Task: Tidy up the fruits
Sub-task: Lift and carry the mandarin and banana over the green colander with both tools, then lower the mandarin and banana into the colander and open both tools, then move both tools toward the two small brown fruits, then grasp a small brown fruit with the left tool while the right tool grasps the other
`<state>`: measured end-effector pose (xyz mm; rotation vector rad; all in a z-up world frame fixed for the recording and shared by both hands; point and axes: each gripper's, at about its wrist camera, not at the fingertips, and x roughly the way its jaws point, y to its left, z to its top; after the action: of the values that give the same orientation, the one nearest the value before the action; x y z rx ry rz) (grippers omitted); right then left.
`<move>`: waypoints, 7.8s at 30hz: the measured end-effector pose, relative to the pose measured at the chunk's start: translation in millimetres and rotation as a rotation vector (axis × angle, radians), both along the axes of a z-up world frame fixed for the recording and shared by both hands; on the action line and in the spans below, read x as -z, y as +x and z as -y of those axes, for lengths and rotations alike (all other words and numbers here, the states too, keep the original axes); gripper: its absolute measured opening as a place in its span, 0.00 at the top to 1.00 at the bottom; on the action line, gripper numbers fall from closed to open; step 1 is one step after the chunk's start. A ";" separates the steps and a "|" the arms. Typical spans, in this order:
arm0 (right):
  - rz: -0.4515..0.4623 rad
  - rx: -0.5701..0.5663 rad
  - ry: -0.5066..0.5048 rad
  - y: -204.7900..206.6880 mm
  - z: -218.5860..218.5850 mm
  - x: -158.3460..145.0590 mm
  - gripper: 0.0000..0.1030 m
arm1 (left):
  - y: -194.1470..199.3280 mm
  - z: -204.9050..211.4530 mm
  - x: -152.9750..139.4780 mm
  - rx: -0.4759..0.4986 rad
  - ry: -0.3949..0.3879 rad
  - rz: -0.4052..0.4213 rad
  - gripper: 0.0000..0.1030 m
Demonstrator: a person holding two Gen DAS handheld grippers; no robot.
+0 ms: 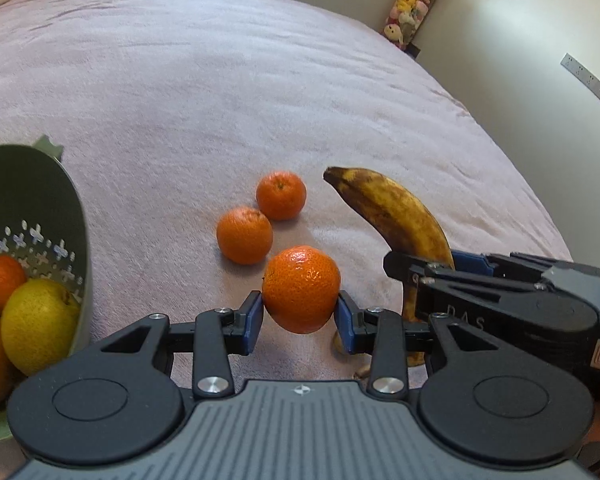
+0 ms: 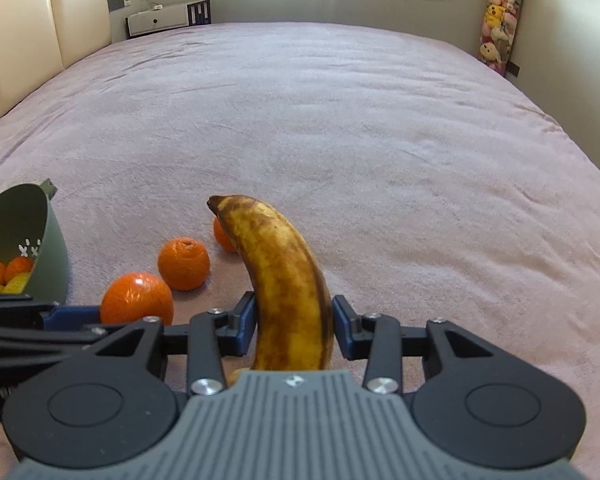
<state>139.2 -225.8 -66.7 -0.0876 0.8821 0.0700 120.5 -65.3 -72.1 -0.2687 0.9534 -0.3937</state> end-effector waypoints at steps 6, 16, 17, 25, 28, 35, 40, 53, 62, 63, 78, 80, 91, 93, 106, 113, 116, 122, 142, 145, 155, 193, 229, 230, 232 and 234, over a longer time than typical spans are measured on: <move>0.033 -0.037 0.008 -10.7 -10.1 -18.7 0.63 | -5.3 -16.6 -21.7 -0.039 -0.009 0.033 0.58; 0.075 -0.109 0.048 -23.6 -36.4 -40.0 0.63 | -16.2 -52.5 -48.3 -0.118 -0.004 0.067 0.58; 0.082 -0.119 0.049 -25.3 -39.9 -42.4 0.63 | -17.1 -56.4 -50.2 -0.127 -0.003 0.069 0.58; 0.105 -0.202 0.078 -30.7 -72.9 -52.8 0.63 | -25.0 -93.5 -60.5 -0.205 0.006 0.080 0.58; 0.103 -0.234 0.094 -29.9 -85.9 -54.3 0.63 | -25.7 -107.9 -62.3 -0.234 0.010 0.084 0.58; 0.088 -0.315 0.107 -25.3 -116.1 -55.6 0.63 | -24.7 -152.0 -55.6 -0.318 -0.024 0.064 0.58; 0.058 -0.374 0.120 -14.9 -135.3 -52.7 0.63 | -23.0 -181.0 -45.4 -0.392 -0.048 0.022 0.58; -0.025 -0.510 0.075 21.1 -190.7 -36.2 0.63 | -9.9 -206.6 -15.6 -0.463 0.002 -0.084 0.58; -0.097 -0.602 -0.012 44.6 -208.8 -18.8 0.63 | 1.0 -202.8 -2.2 -0.437 0.012 -0.080 0.58; -0.105 -0.609 -0.021 46.0 -210.1 -17.0 0.63 | 1.9 -202.1 -1.2 -0.435 0.018 -0.079 0.59; -0.174 -0.619 -0.100 68.7 -228.9 10.2 0.64 | 15.3 -201.8 18.4 -0.450 0.060 -0.114 0.57; -0.176 -0.625 -0.108 67.9 -231.0 12.2 0.64 | 15.3 -200.6 17.4 -0.450 0.064 -0.110 0.57; -0.159 -0.612 -0.168 60.8 -239.8 18.3 0.65 | 13.2 -200.0 8.5 -0.466 0.043 -0.067 0.47; -0.143 -0.619 -0.200 58.1 -244.1 18.6 0.65 | 12.6 -201.5 7.9 -0.474 0.041 -0.075 0.47; -0.234 -0.590 -0.195 69.2 -244.9 20.6 0.64 | 11.5 -199.9 6.6 -0.482 0.067 -0.123 0.47; -0.220 -0.588 -0.202 63.0 -245.8 18.1 0.62 | 11.0 -195.9 2.4 -0.469 0.083 -0.127 0.47; -0.194 -0.601 -0.201 58.4 -244.1 12.9 0.53 | 9.2 -192.8 -1.5 -0.459 0.092 -0.118 0.46; -0.093 -0.627 -0.220 43.0 -236.1 -7.4 0.38 | 5.3 -186.8 -14.6 -0.448 0.099 -0.090 0.44; -0.014 -0.388 -0.105 -21.5 -134.7 -44.7 0.27 | -25.4 -124.8 -52.5 -0.252 0.106 0.000 0.43; -0.004 -0.348 -0.090 -28.4 -119.4 -47.0 0.27 | -29.4 -112.3 -55.3 -0.215 0.100 0.004 0.43; -0.020 -0.219 -0.072 -46.0 -76.8 -31.1 0.25 | -42.4 -68.9 -48.7 -0.113 0.116 0.000 0.43; -0.160 -0.045 0.072 -14.6 -10.0 43.4 0.66 | -17.7 -3.0 4.6 0.049 0.051 -0.063 0.59; -0.180 0.078 0.077 3.4 25.4 55.0 0.78 | 25.8 47.3 46.9 0.008 -0.034 -0.092 0.63; -0.181 0.077 0.077 4.0 25.5 56.2 0.78 | 26.9 48.1 48.0 0.005 -0.030 -0.091 0.63; -0.184 0.078 0.078 4.4 25.3 57.7 0.78 | 29.4 49.4 50.4 0.000 -0.021 -0.092 0.63; -0.186 0.080 0.081 4.1 25.5 58.4 0.78 | 31.0 49.8 52.7 -0.001 -0.021 -0.095 0.65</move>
<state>143.2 -251.4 -125.1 0.0299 1.0667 0.0398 151.5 -115.1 -124.8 -0.3091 1.0423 -0.3928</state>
